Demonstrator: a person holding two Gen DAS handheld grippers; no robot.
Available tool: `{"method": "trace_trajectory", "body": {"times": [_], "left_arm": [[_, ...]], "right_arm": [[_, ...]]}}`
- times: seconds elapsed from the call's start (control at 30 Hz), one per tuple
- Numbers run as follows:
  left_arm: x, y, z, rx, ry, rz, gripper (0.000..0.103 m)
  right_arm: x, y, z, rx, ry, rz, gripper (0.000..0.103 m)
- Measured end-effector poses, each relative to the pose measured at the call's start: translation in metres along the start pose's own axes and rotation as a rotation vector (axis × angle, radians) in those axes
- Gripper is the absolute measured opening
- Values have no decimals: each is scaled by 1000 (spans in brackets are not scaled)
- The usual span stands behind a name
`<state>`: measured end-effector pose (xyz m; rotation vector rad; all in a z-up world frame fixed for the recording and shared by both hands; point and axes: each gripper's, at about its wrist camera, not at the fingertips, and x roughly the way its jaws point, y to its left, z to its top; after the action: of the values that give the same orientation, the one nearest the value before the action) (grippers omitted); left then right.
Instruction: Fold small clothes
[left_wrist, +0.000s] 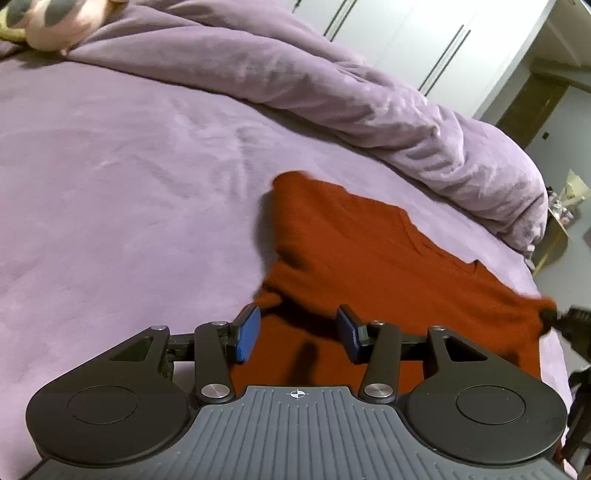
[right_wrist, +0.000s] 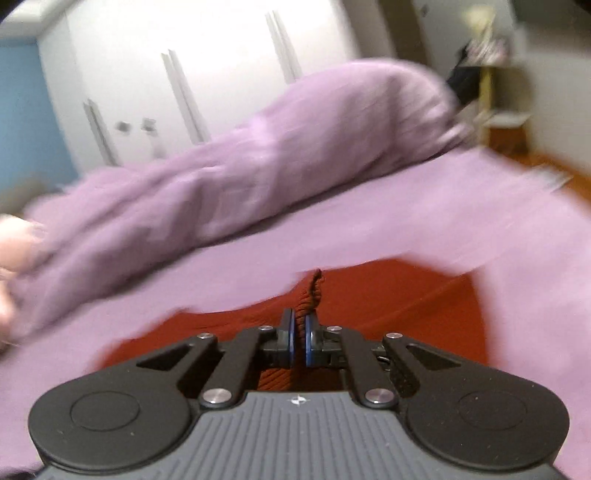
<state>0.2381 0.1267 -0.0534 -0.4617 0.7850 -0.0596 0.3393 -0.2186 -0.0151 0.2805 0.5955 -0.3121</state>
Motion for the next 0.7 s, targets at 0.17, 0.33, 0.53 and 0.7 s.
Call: {"method": "trace_trajectory", "body": {"times": [0.17, 0.33, 0.53, 0.7], "left_arm": [[15, -17, 1, 44, 25, 5, 51], [15, -21, 1, 49, 23, 14, 51], [23, -26, 5, 49, 41, 38, 52], [23, -25, 8, 51, 46, 47, 51]], "right_arm": [[18, -46, -8, 131, 148, 33, 12], [27, -60, -22, 137, 181, 63, 41], [34, -54, -21, 82, 183, 100, 6], [14, -95, -15, 325, 115, 206, 5]]}}
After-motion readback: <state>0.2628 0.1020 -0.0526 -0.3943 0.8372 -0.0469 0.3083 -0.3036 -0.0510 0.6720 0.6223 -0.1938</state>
